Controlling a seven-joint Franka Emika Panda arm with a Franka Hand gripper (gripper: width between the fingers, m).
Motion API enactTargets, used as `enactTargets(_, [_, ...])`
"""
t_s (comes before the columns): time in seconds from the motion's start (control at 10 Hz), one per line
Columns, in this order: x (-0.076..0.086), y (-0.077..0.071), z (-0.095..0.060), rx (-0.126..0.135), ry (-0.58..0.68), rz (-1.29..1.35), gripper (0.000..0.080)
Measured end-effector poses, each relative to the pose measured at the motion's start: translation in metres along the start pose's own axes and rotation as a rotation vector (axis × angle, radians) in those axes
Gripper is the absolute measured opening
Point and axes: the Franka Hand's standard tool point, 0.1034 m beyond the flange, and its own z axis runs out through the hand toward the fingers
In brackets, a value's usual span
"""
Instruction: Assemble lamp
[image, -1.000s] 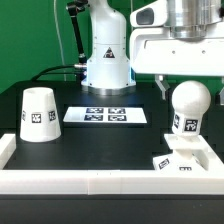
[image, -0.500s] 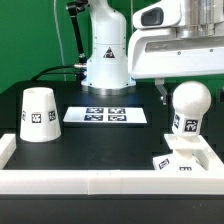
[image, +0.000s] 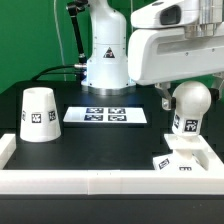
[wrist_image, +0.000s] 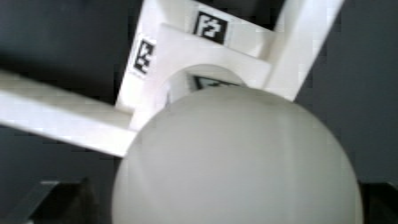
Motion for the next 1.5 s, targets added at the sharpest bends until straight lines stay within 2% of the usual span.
enactTargets(0.4, [-0.0021,-0.0006,0.0040,-0.006,-0.014,-0.332,0.0698])
enactTargets(0.8, [0.0006,0.0024,0.0022,-0.043,-0.038,-0.692,0.0698])
enactTargets(0.9, [-0.0002,0.0043,0.0022,-0.043,-0.038,-0.701,0.0698])
enactTargets(1.0, [-0.0003,0.0041,0.0026,-0.043,-0.038,-0.694,0.0576])
enactTargets(1.3, [-0.0003,0.0044,0.0026,-0.043,-0.037,-0.660,0.0577])
enactTargets(1.5, [-0.0012,0.0036,0.0022,-0.044,-0.030,-0.480,0.0577])
